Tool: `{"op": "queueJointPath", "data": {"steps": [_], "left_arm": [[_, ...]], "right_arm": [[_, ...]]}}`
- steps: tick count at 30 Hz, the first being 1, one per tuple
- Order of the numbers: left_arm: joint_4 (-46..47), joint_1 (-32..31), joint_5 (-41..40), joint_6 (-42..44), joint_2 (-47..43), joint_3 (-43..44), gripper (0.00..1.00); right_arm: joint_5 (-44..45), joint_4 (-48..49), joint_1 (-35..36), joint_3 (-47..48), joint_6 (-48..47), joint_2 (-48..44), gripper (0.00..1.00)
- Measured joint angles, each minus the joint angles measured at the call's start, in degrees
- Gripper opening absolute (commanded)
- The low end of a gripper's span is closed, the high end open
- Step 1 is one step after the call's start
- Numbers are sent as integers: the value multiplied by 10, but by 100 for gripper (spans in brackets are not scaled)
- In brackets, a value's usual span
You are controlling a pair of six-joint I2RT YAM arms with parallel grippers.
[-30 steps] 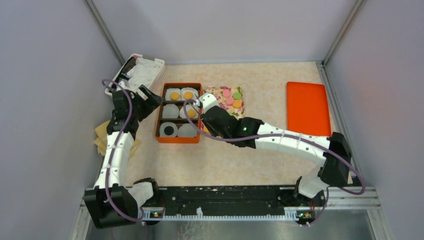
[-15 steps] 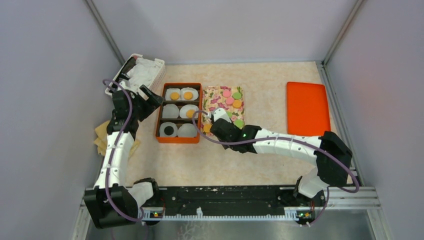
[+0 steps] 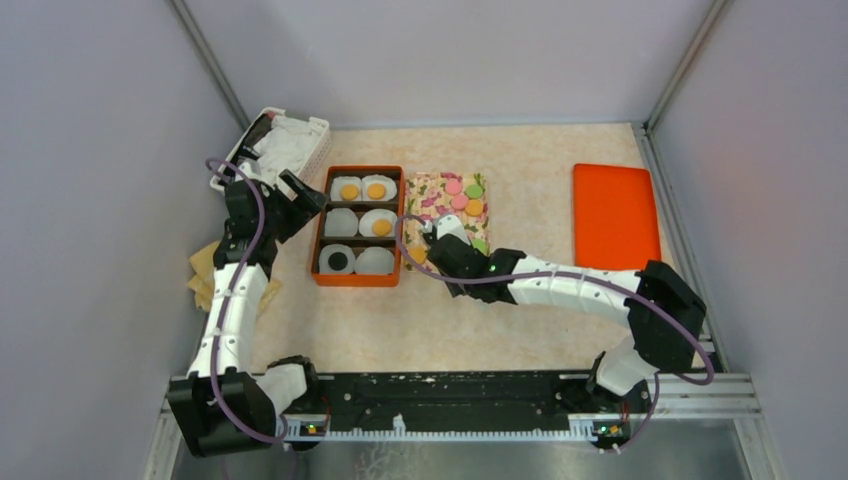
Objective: Pack the cookies
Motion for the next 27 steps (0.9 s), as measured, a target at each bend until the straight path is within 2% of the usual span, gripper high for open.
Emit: {"op": "queueJointPath", "data": {"steps": [23, 27], "left_arm": [[0, 0, 11, -1, 0, 0, 93], [1, 0, 11, -1, 0, -1, 93]], "right_arm": [[22, -35, -3, 6, 11, 22, 39], [20, -35, -4, 9, 11, 33, 35]]}}
